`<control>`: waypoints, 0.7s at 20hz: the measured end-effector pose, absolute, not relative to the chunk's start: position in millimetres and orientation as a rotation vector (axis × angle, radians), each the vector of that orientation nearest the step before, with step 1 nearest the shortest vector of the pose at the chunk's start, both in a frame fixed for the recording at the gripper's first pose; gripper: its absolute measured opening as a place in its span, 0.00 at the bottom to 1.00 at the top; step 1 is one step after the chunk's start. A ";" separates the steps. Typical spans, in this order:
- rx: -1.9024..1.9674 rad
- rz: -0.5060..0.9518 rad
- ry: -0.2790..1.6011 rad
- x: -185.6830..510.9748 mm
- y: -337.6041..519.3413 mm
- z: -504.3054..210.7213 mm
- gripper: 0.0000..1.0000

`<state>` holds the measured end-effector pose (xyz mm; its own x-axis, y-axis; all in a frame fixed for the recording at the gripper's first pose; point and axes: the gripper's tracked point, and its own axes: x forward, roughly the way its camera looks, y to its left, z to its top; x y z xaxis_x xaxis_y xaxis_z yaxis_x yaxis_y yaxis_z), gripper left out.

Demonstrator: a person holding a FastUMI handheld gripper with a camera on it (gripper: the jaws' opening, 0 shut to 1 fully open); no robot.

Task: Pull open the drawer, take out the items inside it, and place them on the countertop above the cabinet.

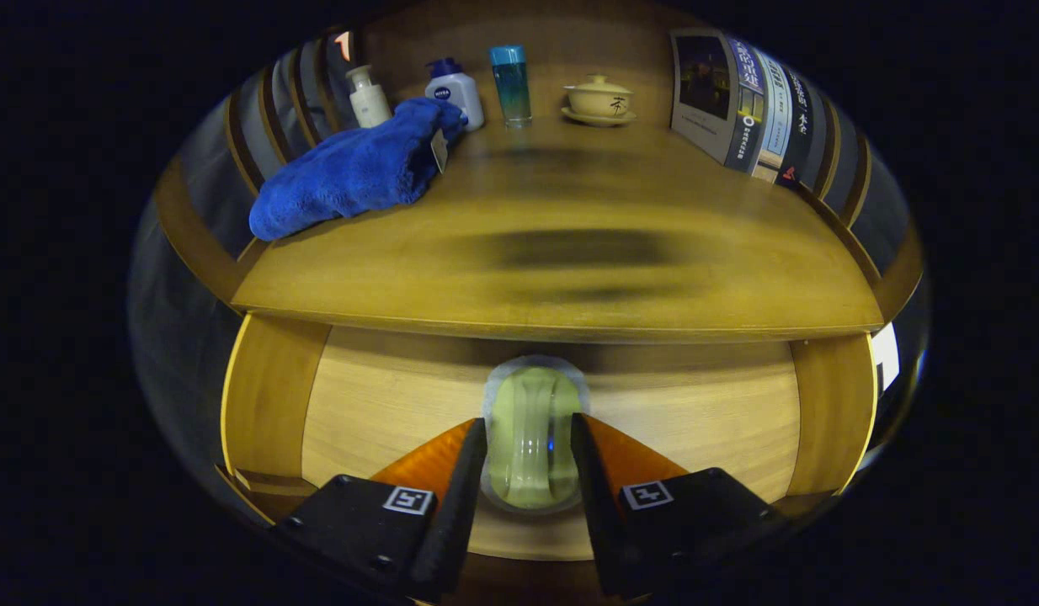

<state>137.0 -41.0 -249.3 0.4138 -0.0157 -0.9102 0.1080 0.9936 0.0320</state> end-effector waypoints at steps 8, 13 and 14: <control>0.101 -0.084 1.144 128.5 -44.3 -252.6 0.22; 0.126 -0.077 1.069 125.2 -41.7 -217.5 0.22; 0.127 -0.073 1.059 122.2 -41.3 -209.7 0.21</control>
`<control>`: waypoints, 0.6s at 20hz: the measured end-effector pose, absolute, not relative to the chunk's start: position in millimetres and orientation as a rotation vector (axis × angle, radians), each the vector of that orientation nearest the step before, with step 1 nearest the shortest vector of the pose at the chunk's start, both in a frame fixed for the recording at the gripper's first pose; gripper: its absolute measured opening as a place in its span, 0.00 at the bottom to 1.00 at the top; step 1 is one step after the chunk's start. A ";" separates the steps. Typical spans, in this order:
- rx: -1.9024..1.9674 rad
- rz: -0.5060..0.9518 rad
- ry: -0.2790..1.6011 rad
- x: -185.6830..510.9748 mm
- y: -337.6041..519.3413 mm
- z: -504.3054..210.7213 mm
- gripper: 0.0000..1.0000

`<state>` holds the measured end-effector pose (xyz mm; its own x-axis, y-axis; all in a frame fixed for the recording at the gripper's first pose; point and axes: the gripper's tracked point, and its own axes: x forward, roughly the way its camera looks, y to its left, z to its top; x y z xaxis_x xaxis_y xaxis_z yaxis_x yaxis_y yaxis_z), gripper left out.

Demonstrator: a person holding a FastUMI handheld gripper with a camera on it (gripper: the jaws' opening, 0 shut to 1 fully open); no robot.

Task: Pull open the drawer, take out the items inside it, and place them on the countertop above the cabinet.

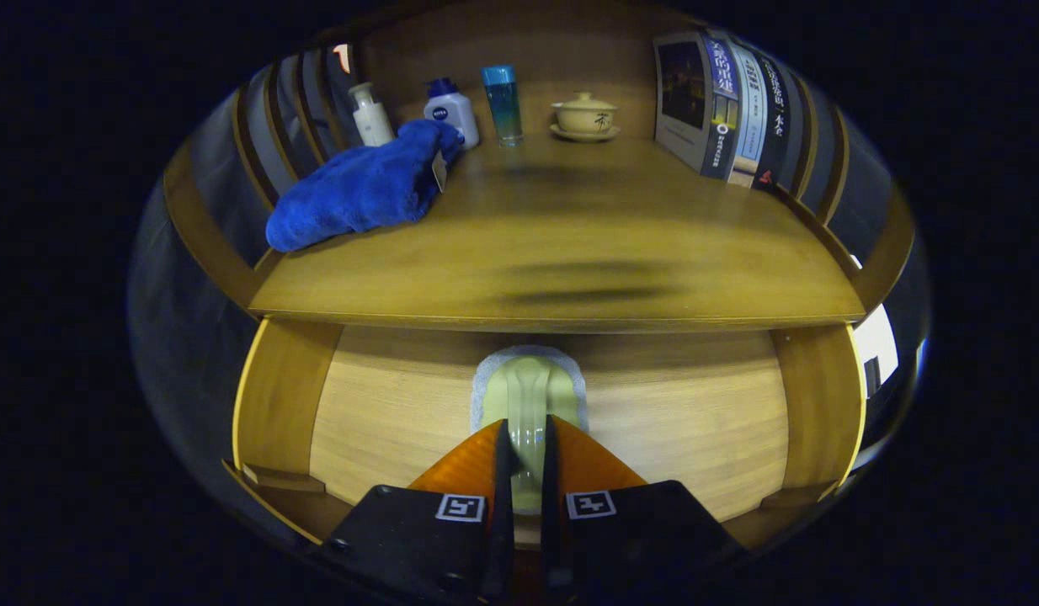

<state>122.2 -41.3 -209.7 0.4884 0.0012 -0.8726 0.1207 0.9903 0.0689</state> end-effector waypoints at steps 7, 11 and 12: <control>0.105 -0.051 0.874 113.9 -42.2 -127.9 0.21; 0.070 -0.085 0.759 150.3 -55.6 -69.0 0.21; 0.062 -0.093 0.740 163.1 -58.5 -59.7 0.21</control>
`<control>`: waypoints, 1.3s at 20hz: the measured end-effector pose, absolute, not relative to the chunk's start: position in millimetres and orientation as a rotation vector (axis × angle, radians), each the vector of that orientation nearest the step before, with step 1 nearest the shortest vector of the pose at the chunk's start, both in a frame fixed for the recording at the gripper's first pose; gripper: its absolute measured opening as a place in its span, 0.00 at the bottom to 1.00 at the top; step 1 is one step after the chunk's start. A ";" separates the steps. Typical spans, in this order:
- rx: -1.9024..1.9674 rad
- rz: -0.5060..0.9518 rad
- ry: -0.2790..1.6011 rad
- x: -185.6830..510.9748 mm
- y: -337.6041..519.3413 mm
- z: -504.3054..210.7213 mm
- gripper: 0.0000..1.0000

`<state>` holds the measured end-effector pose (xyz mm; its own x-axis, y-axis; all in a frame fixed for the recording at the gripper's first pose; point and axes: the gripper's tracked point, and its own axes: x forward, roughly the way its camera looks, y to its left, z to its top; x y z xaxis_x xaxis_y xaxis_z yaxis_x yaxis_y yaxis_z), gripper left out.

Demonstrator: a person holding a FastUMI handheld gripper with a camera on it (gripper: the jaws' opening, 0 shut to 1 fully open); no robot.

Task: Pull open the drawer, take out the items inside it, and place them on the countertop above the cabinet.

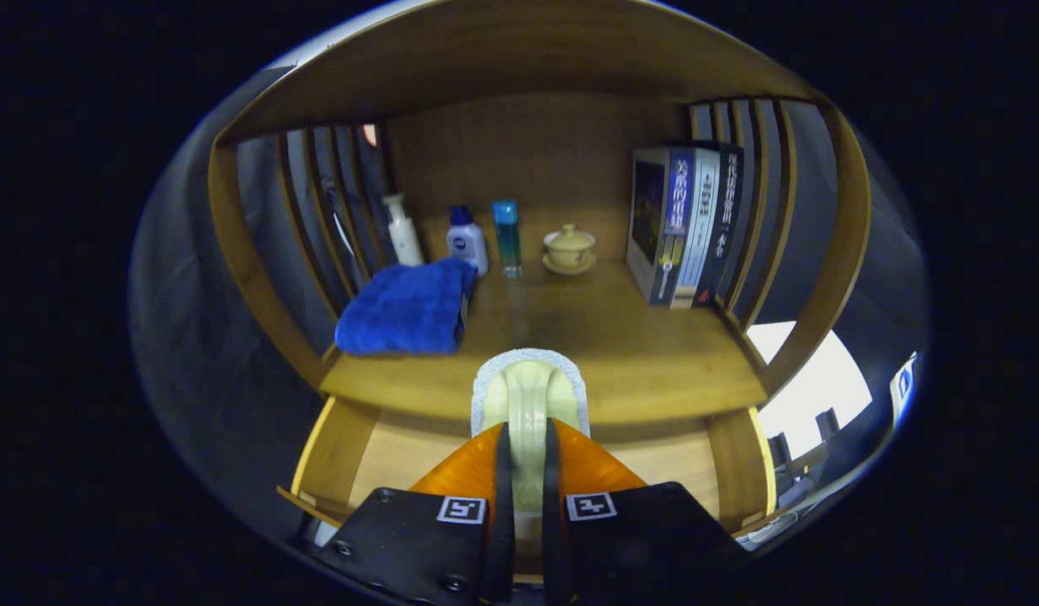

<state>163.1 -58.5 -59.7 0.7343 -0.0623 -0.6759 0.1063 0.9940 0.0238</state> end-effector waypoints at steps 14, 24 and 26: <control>0.025 -0.116 0.864 268.7 -65.9 -105.3 0.21; 0.016 -0.180 0.924 289.5 -84.6 -136.5 0.30; 0.009 -0.183 0.927 292.4 -86.5 -142.7 0.30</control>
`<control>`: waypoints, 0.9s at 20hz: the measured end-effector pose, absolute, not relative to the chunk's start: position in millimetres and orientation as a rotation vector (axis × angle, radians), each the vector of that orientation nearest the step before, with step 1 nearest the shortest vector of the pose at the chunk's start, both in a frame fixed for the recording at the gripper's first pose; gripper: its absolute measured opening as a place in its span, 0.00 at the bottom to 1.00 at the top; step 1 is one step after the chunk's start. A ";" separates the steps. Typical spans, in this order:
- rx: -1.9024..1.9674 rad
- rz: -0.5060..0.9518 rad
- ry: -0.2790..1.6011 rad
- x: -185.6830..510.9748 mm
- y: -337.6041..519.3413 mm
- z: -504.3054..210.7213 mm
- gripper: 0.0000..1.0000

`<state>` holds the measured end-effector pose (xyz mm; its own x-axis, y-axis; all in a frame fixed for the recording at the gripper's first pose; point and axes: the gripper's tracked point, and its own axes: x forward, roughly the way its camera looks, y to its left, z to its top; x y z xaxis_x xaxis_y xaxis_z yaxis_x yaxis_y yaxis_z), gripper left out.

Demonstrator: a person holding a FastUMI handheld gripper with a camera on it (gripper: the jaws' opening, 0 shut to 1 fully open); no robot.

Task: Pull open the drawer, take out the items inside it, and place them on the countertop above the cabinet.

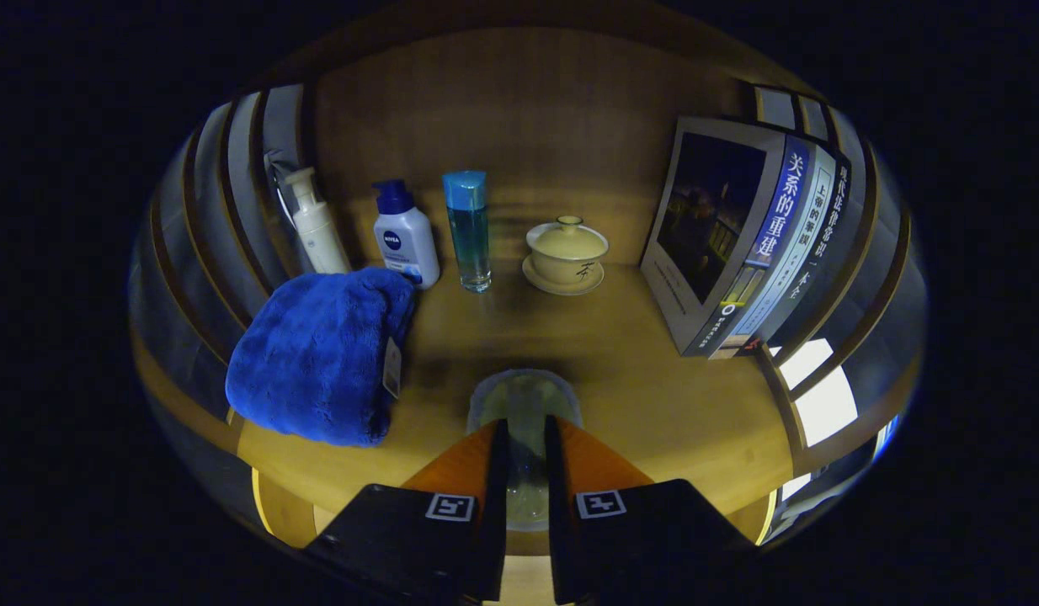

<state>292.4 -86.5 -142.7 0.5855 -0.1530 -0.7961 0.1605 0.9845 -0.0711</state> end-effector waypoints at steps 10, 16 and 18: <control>-0.012 -0.181 0.921 284.1 -83.9 -131.2 0.92; -0.042 -0.149 0.813 271.8 -72.4 -86.6 0.99; -0.080 -0.142 0.752 264.5 -71.7 -64.8 0.99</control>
